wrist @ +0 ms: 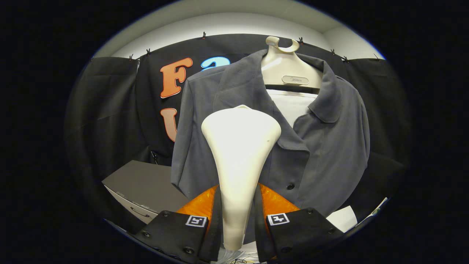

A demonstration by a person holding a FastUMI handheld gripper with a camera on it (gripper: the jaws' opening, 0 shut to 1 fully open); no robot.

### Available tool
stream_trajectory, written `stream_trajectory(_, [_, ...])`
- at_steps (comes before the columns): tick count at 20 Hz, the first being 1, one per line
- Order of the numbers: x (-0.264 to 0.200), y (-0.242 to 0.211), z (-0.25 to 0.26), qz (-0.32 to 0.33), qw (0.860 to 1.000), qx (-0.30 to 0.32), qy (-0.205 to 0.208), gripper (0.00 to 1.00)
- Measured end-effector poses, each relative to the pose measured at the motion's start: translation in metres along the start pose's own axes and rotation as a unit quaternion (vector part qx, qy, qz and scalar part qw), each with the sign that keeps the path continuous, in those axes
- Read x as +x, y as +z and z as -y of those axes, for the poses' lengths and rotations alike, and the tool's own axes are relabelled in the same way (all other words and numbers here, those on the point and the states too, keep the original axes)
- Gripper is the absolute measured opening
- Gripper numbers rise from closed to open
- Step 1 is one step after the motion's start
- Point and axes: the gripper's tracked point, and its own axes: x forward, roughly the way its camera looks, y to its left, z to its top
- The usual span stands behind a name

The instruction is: Iron the clothes twice with a garment steamer, once on the left side and once on the right side.

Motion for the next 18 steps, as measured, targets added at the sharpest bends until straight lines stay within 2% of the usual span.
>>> stream_trajectory(18, [0.018, -0.1, 0.002, -0.088, 0.995, 0.014, -0.031, 0.46])
